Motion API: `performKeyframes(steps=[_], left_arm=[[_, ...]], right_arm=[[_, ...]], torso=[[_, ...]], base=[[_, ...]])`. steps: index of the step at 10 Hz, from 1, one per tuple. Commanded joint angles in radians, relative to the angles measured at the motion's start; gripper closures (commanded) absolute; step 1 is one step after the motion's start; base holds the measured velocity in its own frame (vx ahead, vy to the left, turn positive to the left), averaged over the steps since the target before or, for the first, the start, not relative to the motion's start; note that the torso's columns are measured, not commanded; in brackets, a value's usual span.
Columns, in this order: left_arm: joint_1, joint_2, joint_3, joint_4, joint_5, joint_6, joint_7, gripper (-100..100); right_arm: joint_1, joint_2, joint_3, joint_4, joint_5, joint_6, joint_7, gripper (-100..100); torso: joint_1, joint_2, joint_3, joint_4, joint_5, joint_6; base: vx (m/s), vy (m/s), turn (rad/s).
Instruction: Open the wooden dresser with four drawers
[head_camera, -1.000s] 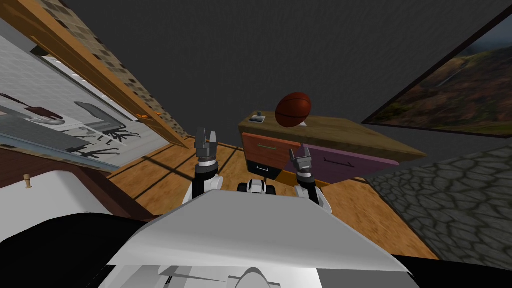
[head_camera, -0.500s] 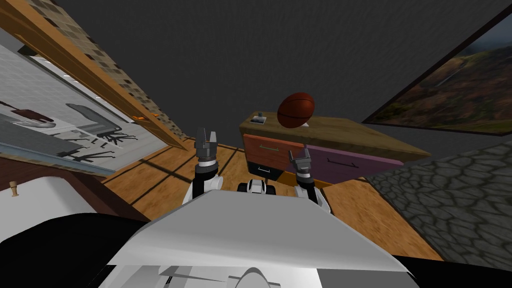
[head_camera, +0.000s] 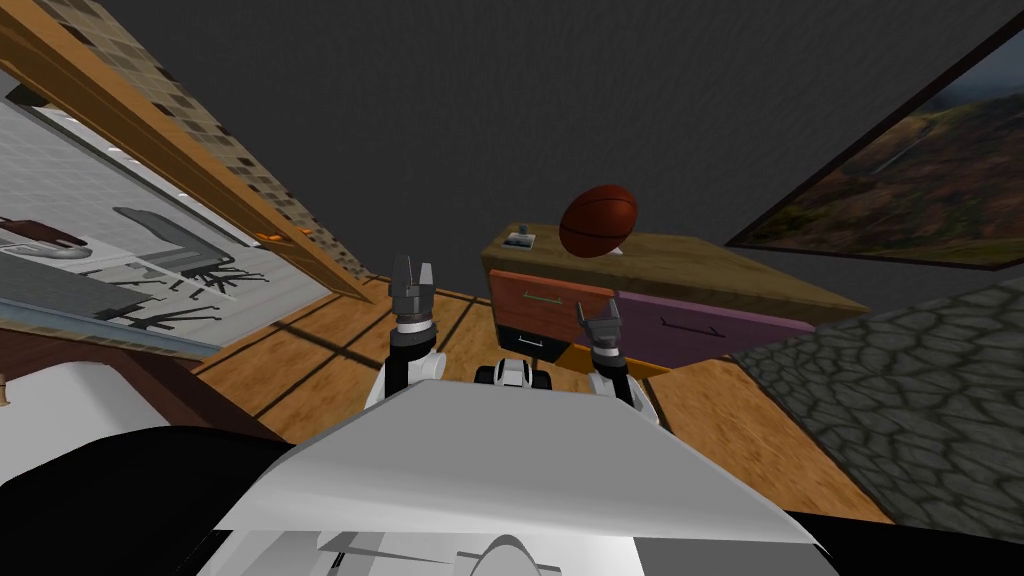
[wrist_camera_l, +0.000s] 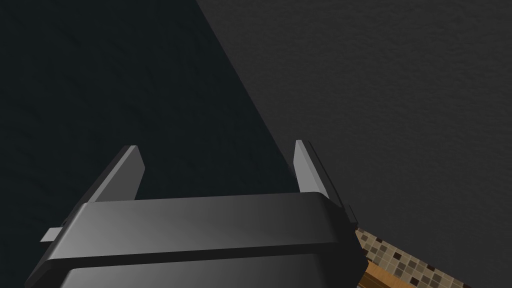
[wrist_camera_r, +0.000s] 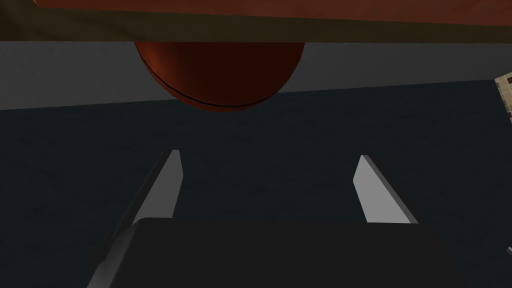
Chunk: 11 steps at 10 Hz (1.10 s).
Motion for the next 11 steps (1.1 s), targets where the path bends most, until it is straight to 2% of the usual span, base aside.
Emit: performKeyframes(steps=[1,2,3,4,6,7,8,9,11], left_arm=[[0.0,0.0,0.0,0.0,0.0,0.0,0.0,0],[0.0,0.0,0.0,0.0,0.0,0.0,0.0,0],[0.0,0.0,0.0,0.0,0.0,0.0,0.0,0],[0.0,0.0,0.0,0.0,0.0,0.0,0.0,0],[0.0,0.0,0.0,0.0,0.0,0.0,0.0,0],[0.0,0.0,0.0,0.0,0.0,0.0,0.0,0],[0.0,0.0,0.0,0.0,0.0,0.0,0.0,0],[0.0,0.0,0.0,0.0,0.0,0.0,0.0,0],[0.0,0.0,0.0,0.0,0.0,0.0,0.0,0]], right_arm=[[-0.005,0.002,0.0,0.017,0.0,-0.009,0.059,-100],[-0.013,0.004,-0.002,0.051,0.0,-0.025,0.099,-100],[-0.013,0.004,-0.002,0.051,0.0,-0.025,0.126,-100],[-0.021,0.008,-0.005,0.086,-0.001,-0.04,0.156,-100],[-0.021,0.008,-0.005,0.086,-0.001,-0.04,0.203,-100],[-0.029,0.012,-0.008,0.12,0.0,-0.055,0.238,-100],[-0.029,0.012,-0.008,0.12,0.0,-0.055,0.266,-100],[-0.036,0.017,-0.011,0.153,0.0,-0.07,0.295,-100],[-0.036,0.017,-0.011,0.153,0.0,-0.07,0.34,-100]], torso=[[0.0,0.0,0.0,0.0,0.0,0.0],[-0.001,0.001,0.0,0.0,0.0,0.0],[0.0,0.0,0.0,0.0,0.0,0.0],[0.001,0.0,0.0,0.0,0.0,0.0],[0.0,0.001,0.0,0.0,0.0,0.0],[-0.002,0.002,0.001,0.0,0.0,0.0],[-0.001,0.001,0.0,0.0,0.0,0.0],[0.0,0.0,0.0,0.0,0.0,0.0],[0.0,0.0,0.0,0.0,0.0,0.0]], base=[[0.015,0.033,0.0],[0.03,0.057,-0.055],[0.038,0.066,-0.038],[0.042,0.065,-0.054],[0.018,0.044,-0.014],[0.021,0.04,-0.053],[0.019,0.046,-0.035],[0.023,0.049,-0.057],[0.022,0.04,-0.008]])
